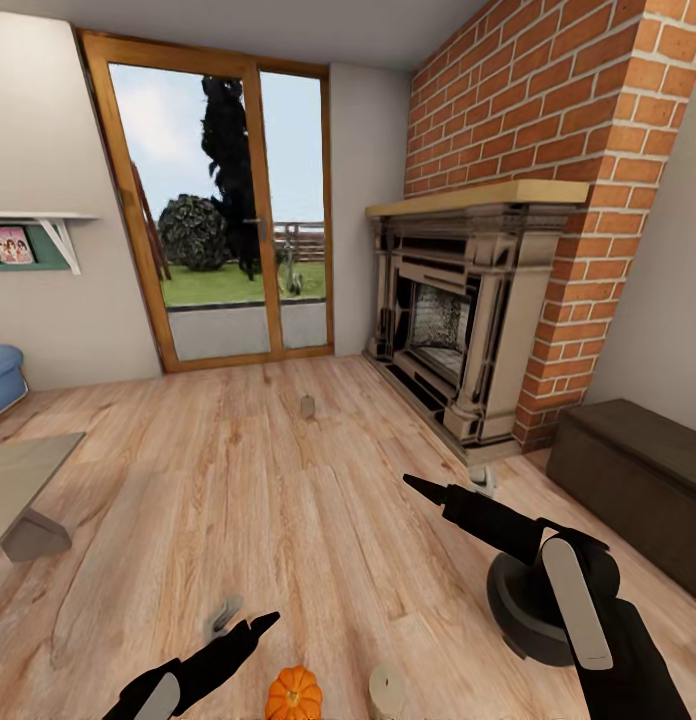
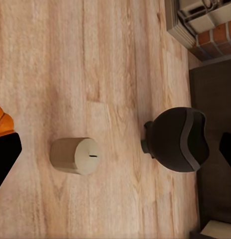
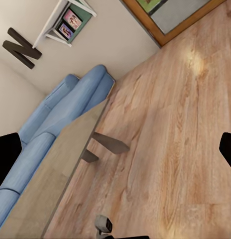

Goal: Place each of the two pumpkins and all three candles from the living room inside a cabinet in the living room (use any cabinet), then make sure every cabinet is closed, and position the cauldron so it is next to a table in the living room.

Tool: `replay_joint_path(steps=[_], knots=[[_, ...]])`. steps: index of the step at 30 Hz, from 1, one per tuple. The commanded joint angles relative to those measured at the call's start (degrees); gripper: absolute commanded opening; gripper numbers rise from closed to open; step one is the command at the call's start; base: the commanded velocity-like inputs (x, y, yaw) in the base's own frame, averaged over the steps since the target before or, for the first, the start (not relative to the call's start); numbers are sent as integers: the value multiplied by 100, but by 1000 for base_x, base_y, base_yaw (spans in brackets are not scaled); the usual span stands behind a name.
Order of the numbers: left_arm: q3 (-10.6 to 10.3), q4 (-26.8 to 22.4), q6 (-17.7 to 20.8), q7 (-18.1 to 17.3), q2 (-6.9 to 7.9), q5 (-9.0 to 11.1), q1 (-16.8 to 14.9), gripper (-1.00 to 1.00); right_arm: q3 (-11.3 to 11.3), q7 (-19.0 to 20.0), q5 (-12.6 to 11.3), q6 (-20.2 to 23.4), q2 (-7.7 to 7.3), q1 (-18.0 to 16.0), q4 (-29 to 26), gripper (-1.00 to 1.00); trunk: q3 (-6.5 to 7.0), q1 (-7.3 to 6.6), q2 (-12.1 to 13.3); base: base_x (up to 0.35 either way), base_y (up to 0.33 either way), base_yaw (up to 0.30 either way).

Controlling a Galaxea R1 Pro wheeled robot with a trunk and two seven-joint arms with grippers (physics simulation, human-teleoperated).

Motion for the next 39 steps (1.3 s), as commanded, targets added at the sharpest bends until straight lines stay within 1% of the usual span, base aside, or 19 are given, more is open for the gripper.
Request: replay_joint_path(steps=[1,5,9,19,24,25,29,39], knots=[[20,0,52,-14,-2,39,-4,100,-8,21,2,35,1,-5,-2,100,-24,22,-44,0,0,0],[23,0,52,-14,-2,39,-3,100,-10,21,4,35,1,-5,-4,100,-96,109,-205,0,0,0],[25,0,52,-14,-2,39,-4,100,-10,15,-10,42,-55,-5,0,100,-168,197,-365,0,0,0],[20,-39,69,-13,1,56,-19,100,-16,12,-27,44,-86,-5,5,100,-347,417,-766,0,0,0],[17,-136,178,-27,74,65,-310,100,-13,12,-34,51,-87,-5,5,100,-437,527,-967,0,0,0],[18,-144,222,-28,114,79,-400,100,-15,12,-39,52,-87,-5,2,100,-455,549,-1007,0,0,0],[34,-121,394,-32,260,153,-549,100,-15,12,-46,52,-87,-5,0,100,-527,637,-1167,0,0,0],[53,-146,458,-31,244,154,-593,100,-17,12,-50,52,-87,-5,-4,100,-706,856,-1568,0,0,0]])
